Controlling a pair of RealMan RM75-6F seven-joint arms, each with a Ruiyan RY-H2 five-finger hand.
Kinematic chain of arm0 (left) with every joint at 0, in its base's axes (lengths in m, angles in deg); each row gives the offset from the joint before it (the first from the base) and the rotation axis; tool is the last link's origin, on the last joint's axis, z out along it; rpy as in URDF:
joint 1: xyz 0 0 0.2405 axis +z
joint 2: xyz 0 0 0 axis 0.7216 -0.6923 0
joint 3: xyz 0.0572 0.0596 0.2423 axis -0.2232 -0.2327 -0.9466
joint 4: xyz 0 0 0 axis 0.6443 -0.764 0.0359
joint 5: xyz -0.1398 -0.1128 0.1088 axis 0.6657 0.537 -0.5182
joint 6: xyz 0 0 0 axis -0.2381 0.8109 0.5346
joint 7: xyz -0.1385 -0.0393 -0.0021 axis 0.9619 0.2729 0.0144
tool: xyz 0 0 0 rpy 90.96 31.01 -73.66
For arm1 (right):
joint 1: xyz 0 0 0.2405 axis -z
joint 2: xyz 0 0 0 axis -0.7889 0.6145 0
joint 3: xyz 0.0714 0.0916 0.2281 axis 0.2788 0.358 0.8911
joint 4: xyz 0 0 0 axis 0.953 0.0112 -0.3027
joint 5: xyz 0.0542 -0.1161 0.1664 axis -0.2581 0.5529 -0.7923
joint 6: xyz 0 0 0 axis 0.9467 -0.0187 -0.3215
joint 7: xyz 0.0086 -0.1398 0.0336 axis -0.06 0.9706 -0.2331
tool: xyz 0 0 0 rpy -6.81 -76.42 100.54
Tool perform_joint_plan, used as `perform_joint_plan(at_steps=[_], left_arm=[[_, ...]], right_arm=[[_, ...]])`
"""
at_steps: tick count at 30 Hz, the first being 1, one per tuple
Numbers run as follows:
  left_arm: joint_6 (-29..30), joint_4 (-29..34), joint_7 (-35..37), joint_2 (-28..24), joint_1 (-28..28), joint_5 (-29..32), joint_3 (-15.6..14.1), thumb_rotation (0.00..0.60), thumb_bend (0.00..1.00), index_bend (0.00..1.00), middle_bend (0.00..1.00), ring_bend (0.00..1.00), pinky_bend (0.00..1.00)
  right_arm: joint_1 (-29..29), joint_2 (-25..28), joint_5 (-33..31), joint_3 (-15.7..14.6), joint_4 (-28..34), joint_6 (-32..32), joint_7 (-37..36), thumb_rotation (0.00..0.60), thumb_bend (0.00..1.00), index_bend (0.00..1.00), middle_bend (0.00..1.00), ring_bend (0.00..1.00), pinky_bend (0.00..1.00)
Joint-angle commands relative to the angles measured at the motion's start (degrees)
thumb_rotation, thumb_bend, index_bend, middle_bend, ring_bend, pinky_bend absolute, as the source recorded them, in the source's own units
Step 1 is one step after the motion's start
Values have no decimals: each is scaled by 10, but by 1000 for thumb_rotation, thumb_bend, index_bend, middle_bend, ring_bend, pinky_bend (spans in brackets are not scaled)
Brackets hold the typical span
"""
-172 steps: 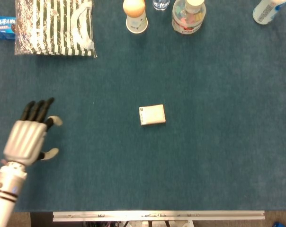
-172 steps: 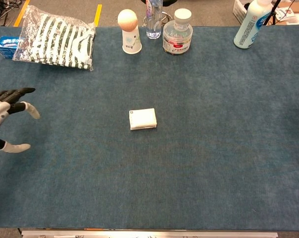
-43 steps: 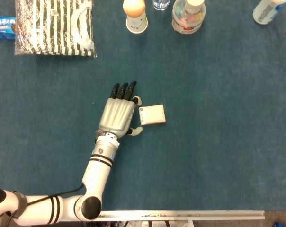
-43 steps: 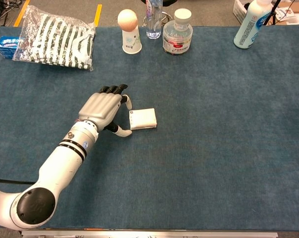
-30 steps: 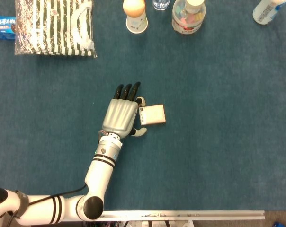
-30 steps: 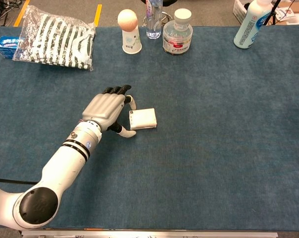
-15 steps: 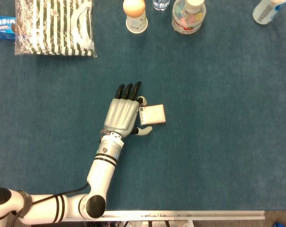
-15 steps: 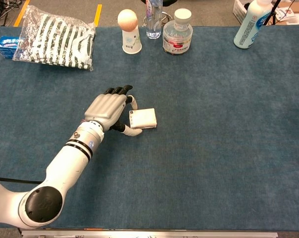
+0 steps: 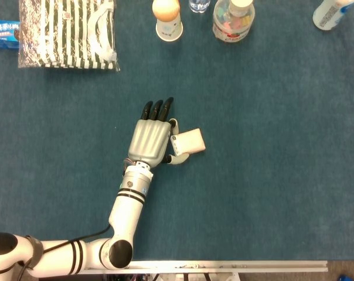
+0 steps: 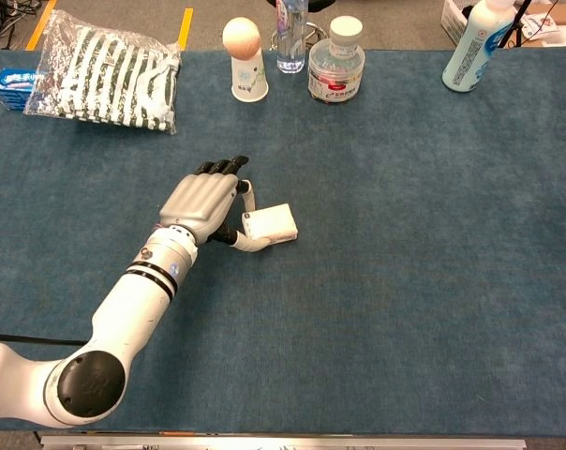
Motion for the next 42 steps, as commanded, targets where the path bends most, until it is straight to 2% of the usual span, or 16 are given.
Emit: perform_joint_plan(at_steps=[1, 6, 13, 16, 21, 26, 34, 38, 42], left_arm=[[1, -1, 1, 0, 1, -2, -1, 402, 142, 502, 0, 0, 0], [0, 2, 4, -2, 2, -7, -3, 405, 141, 491, 0, 0, 0], [-6, 10, 7, -6, 2, -12, -7, 409, 141, 350, 0, 0, 0], [-7, 13, 7, -7, 3, -11, -7, 408, 142, 333, 0, 0, 0], [-7, 12, 5, -8, 3, -7, -5, 411, 141, 335, 0, 0, 0], [-7, 8, 5, -7, 4, -4, -1, 482, 141, 440, 0, 0, 0], [-5, 9, 9, -7, 5, -8, -2, 517, 142, 534, 0, 0, 0], [-6, 13, 14, -11, 6, -13, -5, 529, 141, 518, 0, 0, 0], [-7, 16, 17, -12, 7, -18, -7, 539, 141, 401, 0, 0, 0]], right_arm=[[0, 0, 0, 0, 0, 0, 0, 600, 0, 355, 266, 36, 117], [0, 0, 0, 0, 0, 1, 0, 600, 0, 355, 266, 36, 117], [-1, 0, -2, 0, 0, 2, 0, 600, 0, 355, 266, 36, 117], [-1, 0, -2, 0, 0, 2, 1, 600, 0, 355, 266, 36, 117], [-1, -1, -2, 0, 0, 3, 1, 600, 0, 355, 266, 36, 117], [-1, -1, -3, 0, 0, 4, 1, 600, 0, 355, 266, 36, 117], [-2, -2, -4, 0, 0, 5, 3, 600, 0, 355, 266, 36, 117], [-2, -2, -4, 0, 0, 5, 4, 600, 0, 355, 266, 36, 117], [-2, -2, -4, 0, 0, 5, 4, 600, 0, 355, 266, 36, 117]])
